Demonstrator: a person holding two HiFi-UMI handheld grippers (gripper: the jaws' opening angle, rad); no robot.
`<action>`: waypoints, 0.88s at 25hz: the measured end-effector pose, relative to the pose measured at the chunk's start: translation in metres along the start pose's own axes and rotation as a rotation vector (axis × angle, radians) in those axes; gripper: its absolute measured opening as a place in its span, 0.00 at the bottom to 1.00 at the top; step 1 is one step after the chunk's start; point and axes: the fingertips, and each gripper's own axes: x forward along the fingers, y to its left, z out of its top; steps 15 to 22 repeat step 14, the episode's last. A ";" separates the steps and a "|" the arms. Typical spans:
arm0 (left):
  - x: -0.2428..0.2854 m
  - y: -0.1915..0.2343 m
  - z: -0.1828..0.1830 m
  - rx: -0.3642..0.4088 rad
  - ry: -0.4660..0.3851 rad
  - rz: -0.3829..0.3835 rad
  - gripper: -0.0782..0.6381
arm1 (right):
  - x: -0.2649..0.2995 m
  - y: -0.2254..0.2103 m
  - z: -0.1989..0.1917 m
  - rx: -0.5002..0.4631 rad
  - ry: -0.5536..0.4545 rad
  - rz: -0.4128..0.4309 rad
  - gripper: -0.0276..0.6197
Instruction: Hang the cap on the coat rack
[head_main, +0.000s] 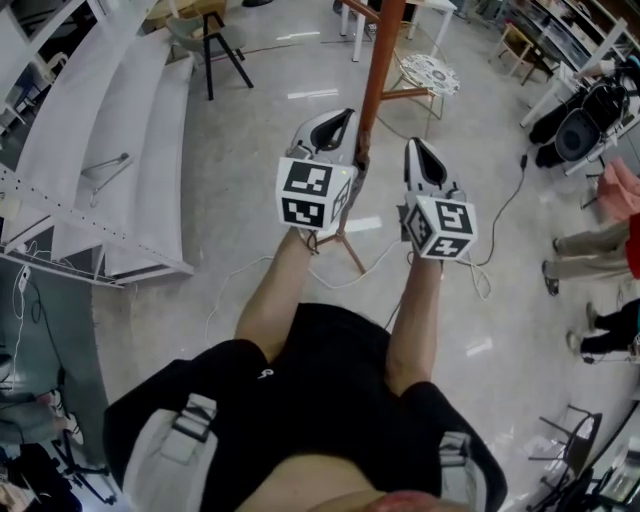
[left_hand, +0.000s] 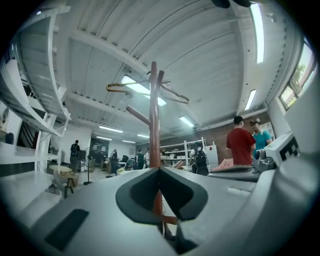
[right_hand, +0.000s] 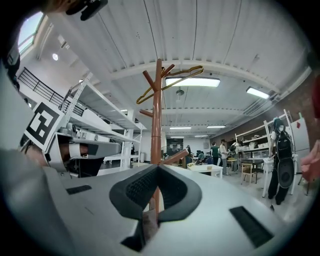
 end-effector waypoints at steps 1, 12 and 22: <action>0.002 0.001 -0.002 0.010 0.006 0.009 0.11 | 0.001 -0.003 0.001 0.002 0.000 0.002 0.03; 0.005 0.013 -0.019 0.035 0.036 0.152 0.11 | 0.008 -0.018 0.007 0.009 -0.032 0.057 0.03; 0.006 0.015 -0.022 0.030 0.038 0.162 0.11 | 0.010 -0.020 0.006 0.007 -0.035 0.065 0.03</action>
